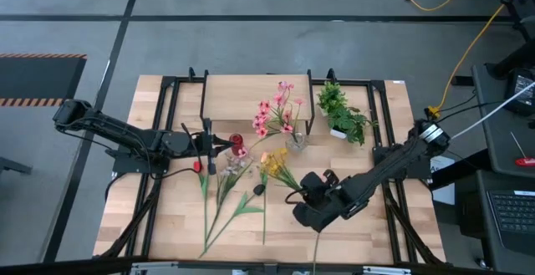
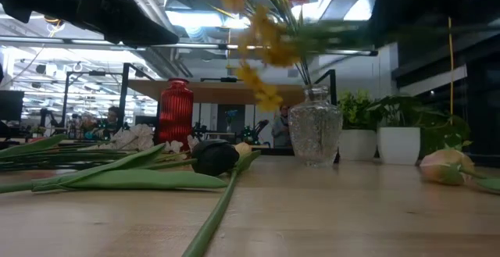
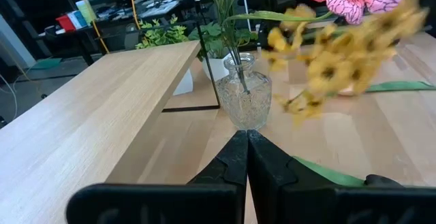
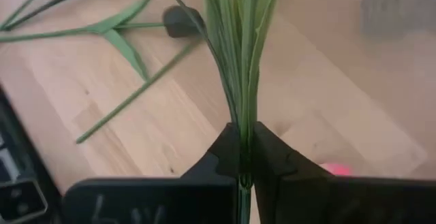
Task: Pick and place flowers into a vace then onto a shelf
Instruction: Put the yellow flowers into the transparent flower vase
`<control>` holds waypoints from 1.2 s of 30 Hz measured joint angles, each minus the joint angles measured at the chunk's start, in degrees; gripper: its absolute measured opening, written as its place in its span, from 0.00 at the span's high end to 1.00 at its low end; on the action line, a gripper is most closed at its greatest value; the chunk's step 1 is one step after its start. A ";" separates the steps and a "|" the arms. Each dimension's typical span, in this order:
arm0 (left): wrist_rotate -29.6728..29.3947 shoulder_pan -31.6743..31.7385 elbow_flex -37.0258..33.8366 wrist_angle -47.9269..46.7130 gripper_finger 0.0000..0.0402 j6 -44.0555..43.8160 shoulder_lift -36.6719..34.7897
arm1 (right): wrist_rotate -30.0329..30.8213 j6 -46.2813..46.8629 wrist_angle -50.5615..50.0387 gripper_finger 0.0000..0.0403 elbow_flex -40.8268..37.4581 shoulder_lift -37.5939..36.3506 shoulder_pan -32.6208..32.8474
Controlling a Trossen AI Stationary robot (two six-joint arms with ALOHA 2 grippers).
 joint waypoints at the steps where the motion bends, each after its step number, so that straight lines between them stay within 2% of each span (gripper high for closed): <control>1: 0.00 0.00 0.00 0.00 0.99 0.00 0.01 | 0.62 -1.55 -0.10 0.97 0.00 -0.70 0.01; 5: 0.00 -0.02 0.00 -0.02 0.99 0.00 0.01 | 2.72 -5.79 0.90 0.97 -0.93 -3.27 0.57; 8: 0.02 0.00 0.00 -0.17 0.99 -0.01 0.01 | 2.75 -6.70 5.14 0.97 -6.24 -5.69 0.94; 13: 0.02 -0.02 0.00 -0.46 0.99 -0.22 0.01 | 2.90 -10.47 23.00 0.97 -20.31 -12.22 1.33; 18: 0.02 0.00 0.00 -0.49 0.99 -0.20 0.01 | 3.48 -26.01 45.39 0.97 -33.19 -18.42 1.31; 22: 0.02 0.00 0.00 -0.63 0.99 -0.24 0.01 | 3.57 -35.92 56.38 0.97 -41.78 -22.79 1.31; 27: 0.01 -0.01 0.00 -0.93 0.99 -1.61 0.01 | 3.59 -41.59 69.30 0.97 -52.71 -27.72 1.05; 30: 0.02 0.00 0.00 -1.47 0.99 -1.57 0.01 | 3.57 -46.97 80.61 0.97 -58.53 -29.94 1.03; 36: 0.02 -0.01 0.00 -2.08 0.99 -1.55 0.01 | 3.44 -59.21 95.66 0.96 -66.76 -34.92 1.03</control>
